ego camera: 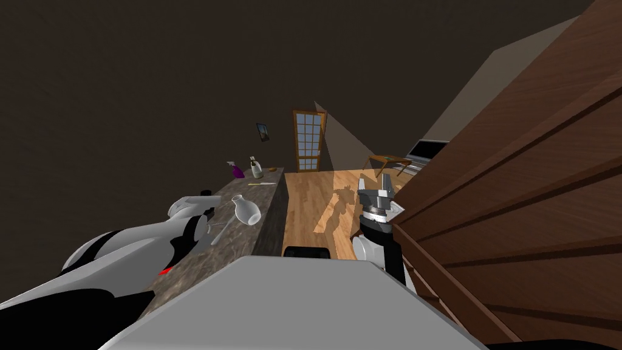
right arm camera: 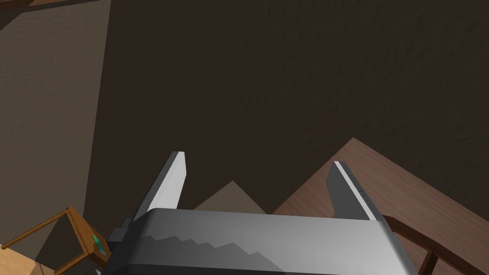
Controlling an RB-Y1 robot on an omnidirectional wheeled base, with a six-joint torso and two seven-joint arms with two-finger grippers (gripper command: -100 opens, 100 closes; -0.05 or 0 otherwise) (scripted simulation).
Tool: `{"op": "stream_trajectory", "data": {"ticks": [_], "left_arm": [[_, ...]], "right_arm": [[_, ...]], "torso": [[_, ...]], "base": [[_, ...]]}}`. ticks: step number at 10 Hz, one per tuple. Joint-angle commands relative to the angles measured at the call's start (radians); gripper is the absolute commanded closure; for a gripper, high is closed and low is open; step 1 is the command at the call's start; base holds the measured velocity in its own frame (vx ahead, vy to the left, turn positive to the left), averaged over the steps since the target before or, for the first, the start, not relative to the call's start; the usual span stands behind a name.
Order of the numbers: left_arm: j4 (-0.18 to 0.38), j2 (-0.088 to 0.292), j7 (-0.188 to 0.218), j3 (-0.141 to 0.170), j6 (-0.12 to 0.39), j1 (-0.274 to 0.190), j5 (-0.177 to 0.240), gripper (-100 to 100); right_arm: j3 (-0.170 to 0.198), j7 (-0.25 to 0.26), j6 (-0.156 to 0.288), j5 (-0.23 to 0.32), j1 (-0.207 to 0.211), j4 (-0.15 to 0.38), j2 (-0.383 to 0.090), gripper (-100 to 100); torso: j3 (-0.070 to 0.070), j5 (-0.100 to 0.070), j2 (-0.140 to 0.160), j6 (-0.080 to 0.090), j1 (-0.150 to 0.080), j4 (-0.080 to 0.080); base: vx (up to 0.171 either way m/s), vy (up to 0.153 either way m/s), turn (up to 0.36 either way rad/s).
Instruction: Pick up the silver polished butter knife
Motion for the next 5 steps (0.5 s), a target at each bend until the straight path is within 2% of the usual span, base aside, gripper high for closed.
{"op": "stream_trajectory", "data": {"ticks": [1,2,5], "left_arm": [[0.000,0.000,0.000,0.000,0.000,0.000,0.000,-100],[-0.003,0.000,0.000,0.000,0.003,0.001,0.000,100],[-0.005,0.001,0.003,0.002,-0.001,-0.001,0.002,100]], "right_arm": [[0.000,0.000,0.000,0.000,0.000,0.000,0.000,0],[0.000,0.000,0.000,0.000,0.000,0.000,0.000,0],[0.000,0.000,0.000,0.000,0.000,0.000,0.000,0]], "torso": [[0.000,0.000,0.000,0.000,0.000,0.000],[0.000,0.000,0.000,0.000,-0.001,0.000],[-0.002,0.000,-0.001,0.001,-0.001,-0.002]], "base": [[0.002,0.007,0.000],[0.000,0.000,0.000],[0.000,0.000,0.004]]}}
